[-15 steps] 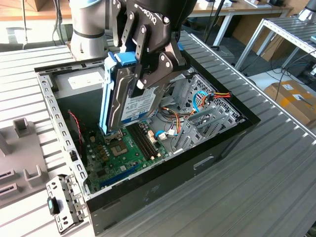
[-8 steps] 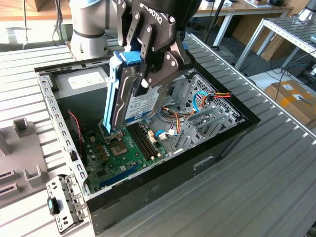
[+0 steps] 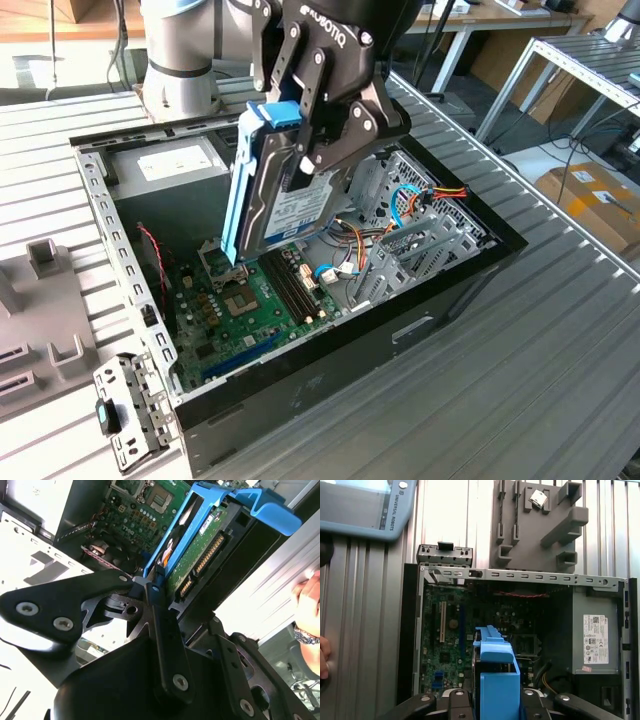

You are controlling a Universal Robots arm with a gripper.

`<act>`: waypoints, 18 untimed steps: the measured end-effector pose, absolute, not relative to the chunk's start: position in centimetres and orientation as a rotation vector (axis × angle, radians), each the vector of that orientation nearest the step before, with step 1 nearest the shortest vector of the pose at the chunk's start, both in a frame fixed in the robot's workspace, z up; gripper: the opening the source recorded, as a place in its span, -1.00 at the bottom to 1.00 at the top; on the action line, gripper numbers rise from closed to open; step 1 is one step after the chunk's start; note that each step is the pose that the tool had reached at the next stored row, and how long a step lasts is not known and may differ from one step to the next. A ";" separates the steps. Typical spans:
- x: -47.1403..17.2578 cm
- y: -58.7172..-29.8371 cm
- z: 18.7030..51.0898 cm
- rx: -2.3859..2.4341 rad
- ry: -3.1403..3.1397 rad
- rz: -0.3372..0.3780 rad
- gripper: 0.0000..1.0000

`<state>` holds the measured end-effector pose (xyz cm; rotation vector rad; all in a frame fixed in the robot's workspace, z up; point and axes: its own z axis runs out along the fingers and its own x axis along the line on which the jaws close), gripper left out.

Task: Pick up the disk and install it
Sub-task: 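Pick up the disk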

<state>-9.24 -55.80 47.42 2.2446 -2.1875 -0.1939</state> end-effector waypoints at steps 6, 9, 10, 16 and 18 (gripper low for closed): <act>-8.6 -55.8 47.4 2.245 -2.188 -0.194 -0.27; -8.3 -55.8 47.4 2.245 -2.188 -0.194 -0.27; -8.1 -55.8 47.4 2.245 -2.187 -0.194 -0.27; -7.4 -55.8 47.4 2.245 -2.188 -0.194 -0.27; -7.1 -55.8 47.4 2.244 -2.188 -0.194 -0.27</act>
